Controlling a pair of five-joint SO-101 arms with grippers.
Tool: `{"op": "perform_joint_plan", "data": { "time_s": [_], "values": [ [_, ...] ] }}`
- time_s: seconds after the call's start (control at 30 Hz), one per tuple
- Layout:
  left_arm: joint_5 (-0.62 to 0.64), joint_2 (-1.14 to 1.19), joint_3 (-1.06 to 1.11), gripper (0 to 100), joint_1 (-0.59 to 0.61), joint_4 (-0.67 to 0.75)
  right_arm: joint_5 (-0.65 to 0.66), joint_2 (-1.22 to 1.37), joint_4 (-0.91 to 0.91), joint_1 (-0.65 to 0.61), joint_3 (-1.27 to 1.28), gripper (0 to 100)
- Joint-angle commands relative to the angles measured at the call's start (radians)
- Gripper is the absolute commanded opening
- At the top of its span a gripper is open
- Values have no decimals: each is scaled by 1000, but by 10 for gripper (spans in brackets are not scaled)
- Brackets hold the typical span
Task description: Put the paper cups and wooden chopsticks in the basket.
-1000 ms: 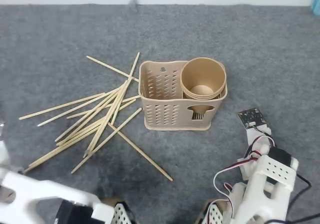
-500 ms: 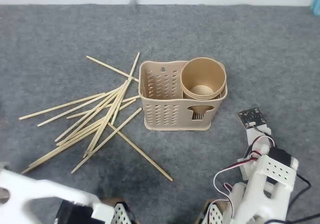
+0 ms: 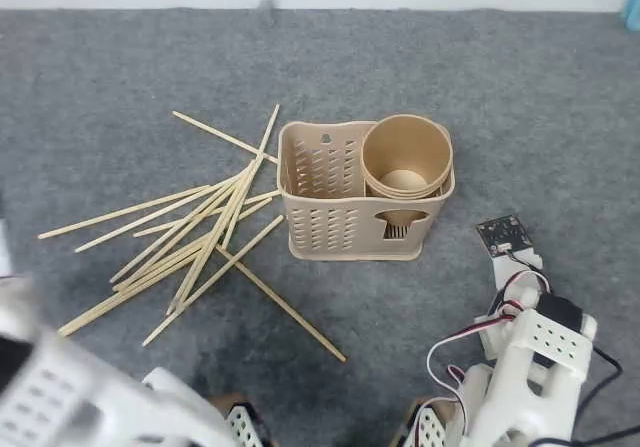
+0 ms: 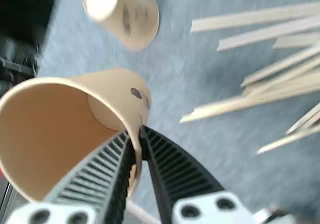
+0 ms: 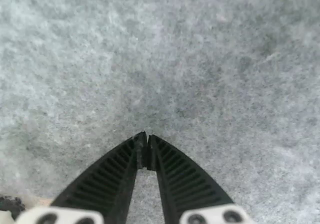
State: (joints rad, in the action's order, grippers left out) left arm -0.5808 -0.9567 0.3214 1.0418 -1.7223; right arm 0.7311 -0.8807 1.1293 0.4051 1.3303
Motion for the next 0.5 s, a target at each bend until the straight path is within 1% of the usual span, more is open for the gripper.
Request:
{"op": "perform_joint_plan", "data": {
  "time_s": [0.0, 0.1, 0.2, 0.3, 0.47],
  "values": [
    [173, -118, -62, 13, -206, -31, 2, -28, 1, 13, -6, 9],
    [341, -97, -139, 13, -336, -31, -26, -28, -5, 13, -6, 9],
    [485, 11, -237, 13, -446, -32, -29, -28, -7, 13, -6, 9],
    [571, 155, -335, 13, -586, -32, -29, -28, -7, 13, -6, 9],
    [663, 376, -516, 13, -836, -31, -31, -28, -8, 13, -6, 9]
  ]
}}
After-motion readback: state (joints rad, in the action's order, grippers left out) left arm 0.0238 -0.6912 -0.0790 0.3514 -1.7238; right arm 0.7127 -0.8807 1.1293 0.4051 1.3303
